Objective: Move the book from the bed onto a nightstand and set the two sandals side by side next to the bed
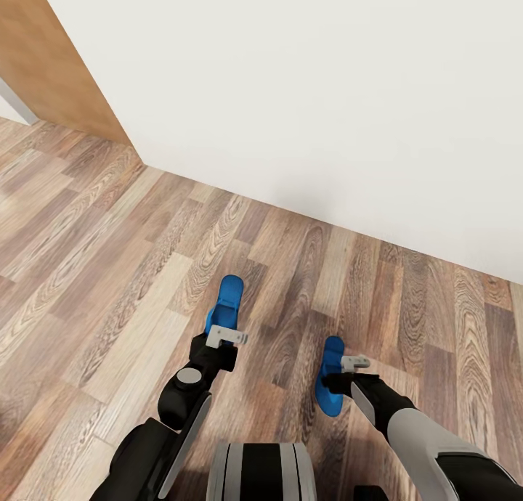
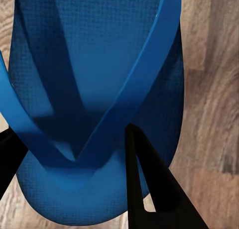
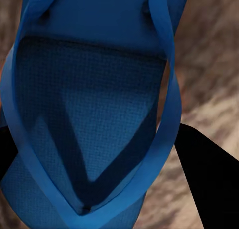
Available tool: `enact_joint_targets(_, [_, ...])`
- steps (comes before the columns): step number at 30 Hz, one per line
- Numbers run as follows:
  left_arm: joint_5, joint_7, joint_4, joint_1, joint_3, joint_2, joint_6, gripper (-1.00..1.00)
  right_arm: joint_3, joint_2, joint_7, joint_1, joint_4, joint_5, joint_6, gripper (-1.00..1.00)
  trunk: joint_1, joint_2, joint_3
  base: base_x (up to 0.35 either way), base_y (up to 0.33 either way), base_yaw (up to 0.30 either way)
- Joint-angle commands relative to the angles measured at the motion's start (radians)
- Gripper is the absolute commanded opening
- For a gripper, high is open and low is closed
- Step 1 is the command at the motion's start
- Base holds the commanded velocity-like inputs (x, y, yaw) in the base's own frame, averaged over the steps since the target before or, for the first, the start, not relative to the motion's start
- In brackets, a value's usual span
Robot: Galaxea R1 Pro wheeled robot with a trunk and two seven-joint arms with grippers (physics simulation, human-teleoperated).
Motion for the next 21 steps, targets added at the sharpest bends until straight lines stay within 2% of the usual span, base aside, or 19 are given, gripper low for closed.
enact_joint_targets(1, [-0.003, 0.006, -0.001, -0.001, -0.001, 0.000, 0.006, -1.00, -0.001, 0.000, 0.003, 0.000, -0.002, -0.005, 0.006, -1.00, 0.000, 0.000, -0.001, 0.000, 0.000, 0.000])
enact_joint_targets(21, [-0.002, 0.005, 0.001, -0.001, -0.002, -0.001, 0.006, -1.00, -0.001, 0.000, 0.003, 0.000, -0.002, -0.005, 0.006, -1.00, 0.000, 0.000, -0.001, 0.000, 0.000, 0.000])
